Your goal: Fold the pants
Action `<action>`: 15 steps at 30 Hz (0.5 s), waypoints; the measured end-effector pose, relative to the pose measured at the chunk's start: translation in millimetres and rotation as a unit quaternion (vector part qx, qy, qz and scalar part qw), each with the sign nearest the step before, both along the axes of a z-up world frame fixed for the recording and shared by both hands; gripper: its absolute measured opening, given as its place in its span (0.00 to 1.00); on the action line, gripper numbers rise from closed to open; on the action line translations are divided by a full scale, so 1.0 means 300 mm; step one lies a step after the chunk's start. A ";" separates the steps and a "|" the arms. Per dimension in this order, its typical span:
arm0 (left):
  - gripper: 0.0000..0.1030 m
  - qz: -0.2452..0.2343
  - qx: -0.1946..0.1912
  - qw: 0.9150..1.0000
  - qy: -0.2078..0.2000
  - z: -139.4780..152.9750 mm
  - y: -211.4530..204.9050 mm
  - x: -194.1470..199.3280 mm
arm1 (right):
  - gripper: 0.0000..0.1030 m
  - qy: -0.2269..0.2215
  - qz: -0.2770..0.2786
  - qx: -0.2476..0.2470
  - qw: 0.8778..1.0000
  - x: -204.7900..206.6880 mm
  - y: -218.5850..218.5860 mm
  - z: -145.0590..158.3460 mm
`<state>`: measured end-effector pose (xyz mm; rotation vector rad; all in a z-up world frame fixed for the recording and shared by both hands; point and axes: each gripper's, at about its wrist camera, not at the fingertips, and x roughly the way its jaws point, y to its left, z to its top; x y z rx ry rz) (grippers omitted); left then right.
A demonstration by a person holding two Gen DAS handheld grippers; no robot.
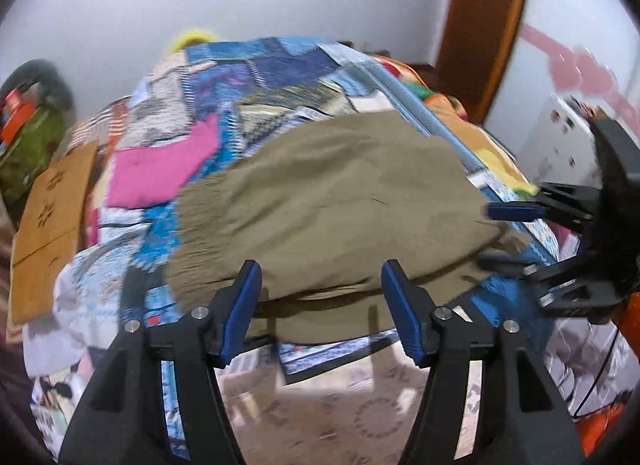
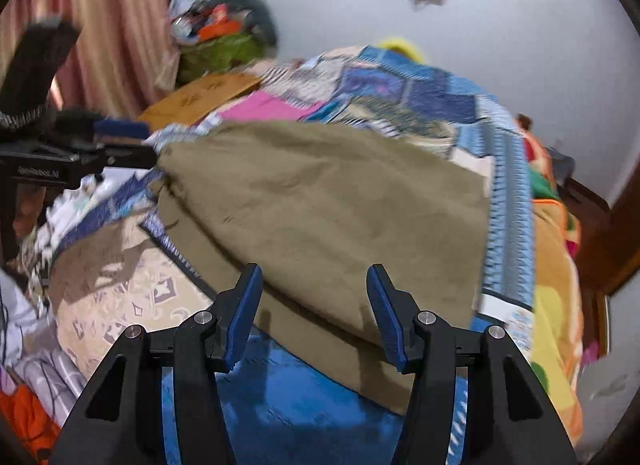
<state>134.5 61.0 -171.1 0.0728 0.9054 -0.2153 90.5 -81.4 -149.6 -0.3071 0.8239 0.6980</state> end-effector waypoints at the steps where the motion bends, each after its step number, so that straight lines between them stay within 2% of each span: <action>1: 0.60 -0.007 0.003 1.000 0.004 -0.012 -0.015 0.005 | 0.49 0.004 0.006 -0.006 1.000 0.002 0.014 -0.017; 5: 0.60 -0.042 0.023 0.999 0.017 -0.074 -0.082 0.034 | 0.49 0.010 0.016 -0.030 0.999 0.028 0.062 -0.086; 8: 0.60 -0.058 0.036 0.998 0.012 -0.107 -0.106 0.042 | 0.45 0.011 0.010 -0.009 1.000 0.052 0.055 -0.092; 10: 0.60 -0.063 0.045 0.997 0.012 -0.123 -0.123 0.057 | 0.21 0.026 0.014 0.005 1.000 0.065 0.052 -0.093; 12: 0.60 -0.063 0.059 0.996 0.007 -0.128 -0.135 0.067 | 0.13 0.026 0.015 0.015 0.999 0.067 0.053 -0.084; 14: 0.59 -0.066 0.070 0.995 -0.006 -0.121 -0.147 0.067 | 0.10 0.023 0.014 0.026 0.999 0.059 0.052 -0.067; 15: 0.50 -0.067 0.074 0.995 -0.014 -0.117 -0.150 0.065 | 0.08 0.021 0.013 0.033 0.999 0.061 0.048 -0.057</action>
